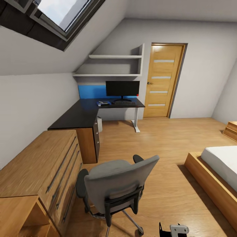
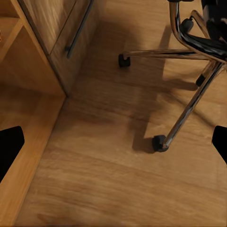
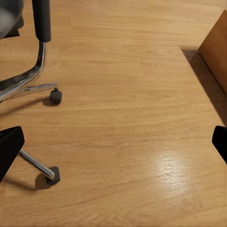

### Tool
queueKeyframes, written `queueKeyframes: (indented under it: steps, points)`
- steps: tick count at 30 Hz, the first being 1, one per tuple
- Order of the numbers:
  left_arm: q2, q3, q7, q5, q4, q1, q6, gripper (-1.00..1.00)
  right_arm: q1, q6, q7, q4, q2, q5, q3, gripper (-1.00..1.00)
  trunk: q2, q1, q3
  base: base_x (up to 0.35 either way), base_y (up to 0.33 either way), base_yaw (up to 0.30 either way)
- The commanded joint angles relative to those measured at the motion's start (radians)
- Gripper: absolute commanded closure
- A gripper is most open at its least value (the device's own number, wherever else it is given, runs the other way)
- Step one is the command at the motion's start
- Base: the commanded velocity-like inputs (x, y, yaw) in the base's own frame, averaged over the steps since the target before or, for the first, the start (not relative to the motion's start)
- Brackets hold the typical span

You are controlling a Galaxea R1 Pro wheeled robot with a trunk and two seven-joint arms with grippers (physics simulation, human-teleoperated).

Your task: In the bedroom, organize the workspace by keeping the computer under the desk, ensuring the monitor is on the desk, placing the keyboard on the desk next to the monitor, placing the mouse on the desk next to the keyboard, moving the folder from the swivel chair onto the desk next to the mouse, stacking the notebook on top of the folder with the pen on top of the notebook, and positioning the swivel chair next to the desk.

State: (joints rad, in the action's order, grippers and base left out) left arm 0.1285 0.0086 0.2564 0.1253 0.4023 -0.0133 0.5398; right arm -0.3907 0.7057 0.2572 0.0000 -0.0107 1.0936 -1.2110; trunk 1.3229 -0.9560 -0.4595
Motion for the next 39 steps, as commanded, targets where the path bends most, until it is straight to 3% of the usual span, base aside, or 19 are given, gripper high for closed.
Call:
queueKeyframes:
  steps: [1,28,39]
  points:
    - [0.000,0.001,-0.002,0.007,0.000,-0.001,0.004,-1.00,0.000,0.000,0.008,0.000,0.000,0.000,-0.008,-1.00,0.001,0.000,-0.001,-0.121,0.000,0.006]
    - [0.002,0.001,0.004,0.009,0.030,-0.001,0.004,-1.00,0.000,-0.002,0.010,0.000,0.000,0.000,-0.008,-1.00,0.001,0.000,-0.001,-0.067,0.000,0.000]
    - [0.001,0.001,0.004,0.009,0.033,-0.001,-0.001,-1.00,0.000,-0.003,0.010,0.000,0.000,0.000,-0.008,-1.00,0.078,-0.042,-0.036,0.000,0.000,0.000]
